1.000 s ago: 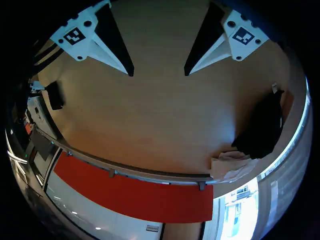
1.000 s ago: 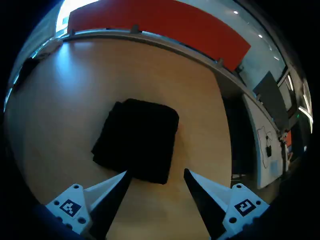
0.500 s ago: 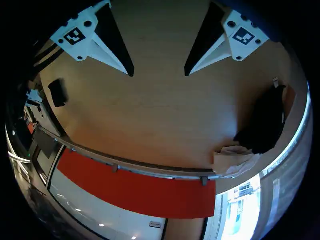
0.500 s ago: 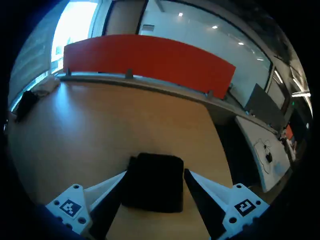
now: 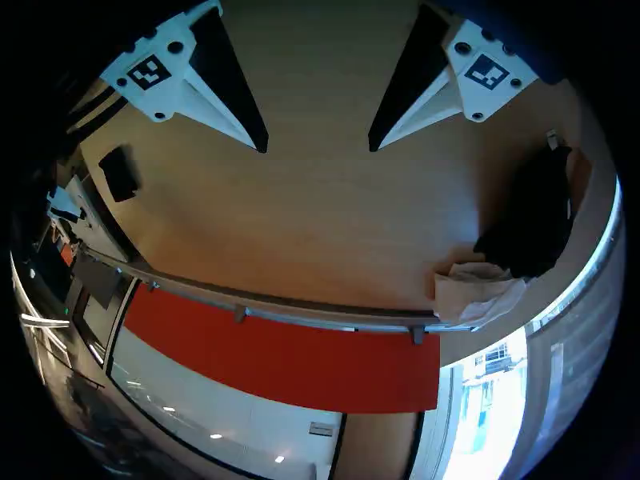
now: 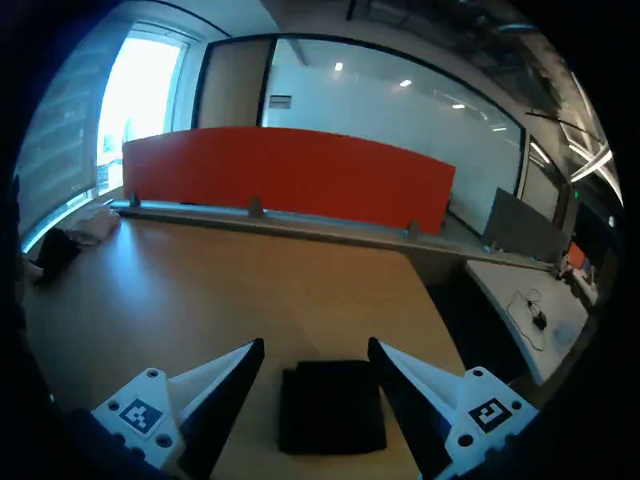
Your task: Fold towel
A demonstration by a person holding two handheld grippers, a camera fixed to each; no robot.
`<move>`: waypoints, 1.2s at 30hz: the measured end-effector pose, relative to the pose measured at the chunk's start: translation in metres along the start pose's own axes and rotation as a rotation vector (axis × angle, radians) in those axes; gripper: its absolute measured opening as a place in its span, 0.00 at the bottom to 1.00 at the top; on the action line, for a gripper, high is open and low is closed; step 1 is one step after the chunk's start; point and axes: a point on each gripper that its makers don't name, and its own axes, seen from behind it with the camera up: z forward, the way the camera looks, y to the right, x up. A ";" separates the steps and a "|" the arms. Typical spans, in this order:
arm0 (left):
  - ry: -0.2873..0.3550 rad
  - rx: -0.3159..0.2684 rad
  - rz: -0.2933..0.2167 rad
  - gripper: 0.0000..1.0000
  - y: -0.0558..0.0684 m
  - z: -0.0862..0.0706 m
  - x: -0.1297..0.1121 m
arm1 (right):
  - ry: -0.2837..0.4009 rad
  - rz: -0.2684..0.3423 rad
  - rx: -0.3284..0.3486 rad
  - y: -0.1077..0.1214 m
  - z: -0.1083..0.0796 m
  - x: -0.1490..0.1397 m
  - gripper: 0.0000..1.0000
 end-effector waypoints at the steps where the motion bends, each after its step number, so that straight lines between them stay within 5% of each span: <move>1: 0.020 -0.001 0.000 0.93 0.000 0.001 0.006 | 0.013 0.002 0.001 -0.003 0.000 0.006 1.00; 19: 0.400 0.049 0.002 0.93 -0.022 -0.013 0.120 | 0.182 0.055 0.000 -0.034 -0.008 0.069 1.00; 30: 0.463 0.053 0.056 0.93 -0.020 -0.019 0.137 | 0.247 0.074 0.010 -0.059 -0.006 0.098 1.00; 36: 0.495 0.049 0.045 0.93 -0.020 -0.020 0.143 | 0.297 0.108 0.020 -0.084 -0.003 0.117 1.00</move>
